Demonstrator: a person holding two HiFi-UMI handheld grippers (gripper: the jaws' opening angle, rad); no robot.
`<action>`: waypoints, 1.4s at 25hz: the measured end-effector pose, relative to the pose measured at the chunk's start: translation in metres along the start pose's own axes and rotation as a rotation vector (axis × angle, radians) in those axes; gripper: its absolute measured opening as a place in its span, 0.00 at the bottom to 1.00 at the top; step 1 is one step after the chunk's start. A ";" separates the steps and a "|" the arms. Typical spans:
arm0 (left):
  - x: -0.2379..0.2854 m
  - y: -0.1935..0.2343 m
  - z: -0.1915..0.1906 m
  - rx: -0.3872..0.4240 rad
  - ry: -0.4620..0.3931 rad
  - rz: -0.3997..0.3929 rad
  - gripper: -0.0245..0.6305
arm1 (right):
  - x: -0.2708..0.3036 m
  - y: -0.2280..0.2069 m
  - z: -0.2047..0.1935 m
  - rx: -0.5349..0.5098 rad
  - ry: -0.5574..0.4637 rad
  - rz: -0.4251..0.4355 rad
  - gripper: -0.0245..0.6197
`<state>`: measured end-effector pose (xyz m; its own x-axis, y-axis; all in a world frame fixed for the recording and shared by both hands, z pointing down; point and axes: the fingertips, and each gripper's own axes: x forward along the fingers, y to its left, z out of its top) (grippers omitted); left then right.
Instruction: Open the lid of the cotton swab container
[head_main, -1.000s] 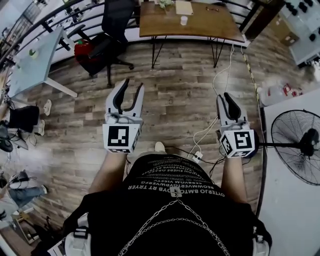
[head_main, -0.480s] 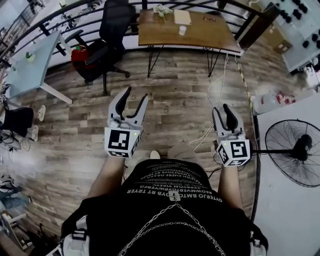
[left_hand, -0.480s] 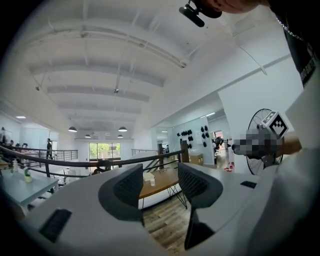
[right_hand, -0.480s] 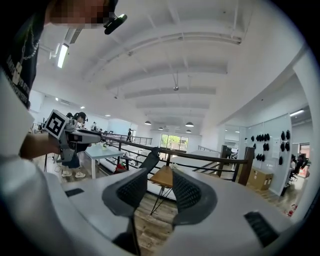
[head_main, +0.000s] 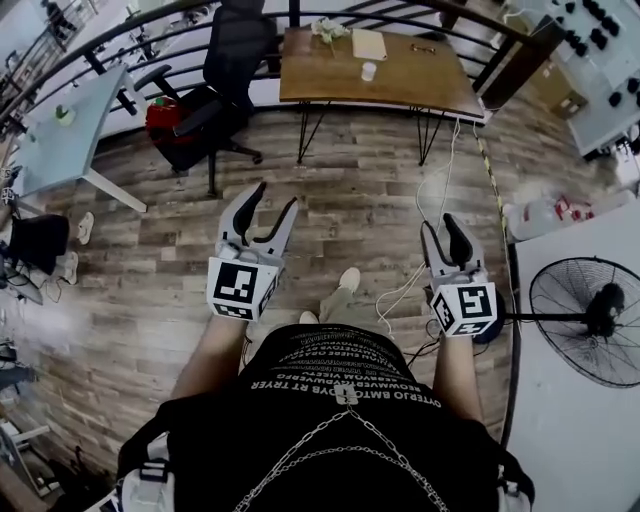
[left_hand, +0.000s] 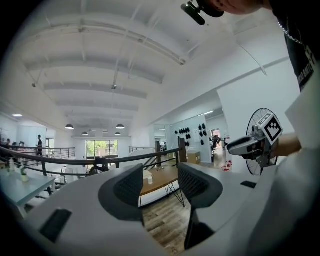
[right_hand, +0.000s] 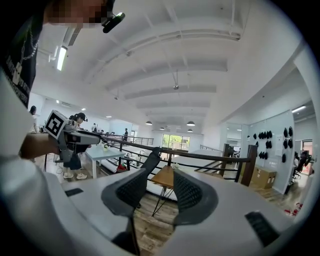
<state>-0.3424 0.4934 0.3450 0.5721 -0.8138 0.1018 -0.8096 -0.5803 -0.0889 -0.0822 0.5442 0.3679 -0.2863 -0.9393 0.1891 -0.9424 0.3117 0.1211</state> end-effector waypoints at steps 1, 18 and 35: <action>0.003 0.000 0.001 -0.006 0.000 -0.006 0.37 | 0.002 -0.003 0.000 0.006 -0.003 -0.003 0.29; 0.102 0.025 -0.006 -0.013 0.025 0.020 0.37 | 0.084 -0.068 -0.005 0.025 0.014 0.030 0.29; 0.223 0.016 0.005 -0.004 0.049 -0.003 0.37 | 0.160 -0.154 -0.015 0.058 0.006 0.053 0.29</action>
<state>-0.2274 0.3028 0.3612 0.5677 -0.8094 0.1503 -0.8083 -0.5826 -0.0845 0.0193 0.3478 0.3940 -0.3351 -0.9208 0.1995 -0.9344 0.3519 0.0545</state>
